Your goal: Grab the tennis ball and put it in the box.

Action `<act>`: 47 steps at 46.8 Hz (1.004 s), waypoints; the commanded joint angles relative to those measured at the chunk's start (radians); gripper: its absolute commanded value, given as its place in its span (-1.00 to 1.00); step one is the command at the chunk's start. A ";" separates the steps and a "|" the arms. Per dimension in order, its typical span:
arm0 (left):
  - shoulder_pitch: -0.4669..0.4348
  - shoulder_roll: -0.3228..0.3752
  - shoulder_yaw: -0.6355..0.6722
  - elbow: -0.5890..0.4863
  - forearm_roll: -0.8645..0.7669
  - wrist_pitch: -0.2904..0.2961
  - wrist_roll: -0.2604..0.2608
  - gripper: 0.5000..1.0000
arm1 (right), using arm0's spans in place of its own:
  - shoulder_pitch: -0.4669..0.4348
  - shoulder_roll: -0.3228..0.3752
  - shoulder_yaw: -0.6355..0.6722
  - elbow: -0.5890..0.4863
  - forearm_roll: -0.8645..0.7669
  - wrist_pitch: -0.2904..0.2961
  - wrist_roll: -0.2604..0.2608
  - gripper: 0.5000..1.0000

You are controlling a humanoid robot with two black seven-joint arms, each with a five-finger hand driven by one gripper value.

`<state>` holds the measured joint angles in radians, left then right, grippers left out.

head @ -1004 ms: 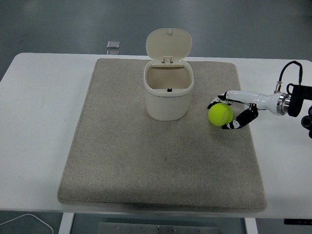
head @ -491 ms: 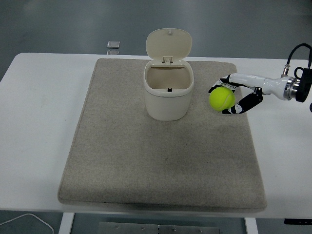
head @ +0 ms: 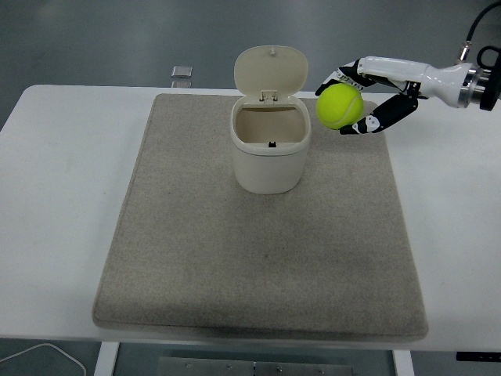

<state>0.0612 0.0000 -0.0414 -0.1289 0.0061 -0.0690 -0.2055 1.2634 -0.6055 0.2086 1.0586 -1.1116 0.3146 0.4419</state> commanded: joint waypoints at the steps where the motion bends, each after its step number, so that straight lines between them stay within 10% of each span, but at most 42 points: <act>1: 0.000 0.000 0.000 0.000 0.000 0.002 0.000 0.97 | 0.013 0.027 -0.002 0.000 0.018 -0.003 0.000 -1.00; 14: 0.000 0.000 0.000 0.000 0.000 0.002 0.000 0.97 | 0.024 0.107 -0.003 -0.008 0.038 -0.003 -0.009 -1.00; 47: 0.000 0.000 0.000 0.000 0.000 0.000 0.000 0.97 | 0.027 0.193 -0.037 -0.060 0.027 -0.061 -0.037 0.05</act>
<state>0.0614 0.0000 -0.0414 -0.1289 0.0061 -0.0689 -0.2055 1.2911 -0.4127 0.1838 0.9986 -1.0810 0.2532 0.4050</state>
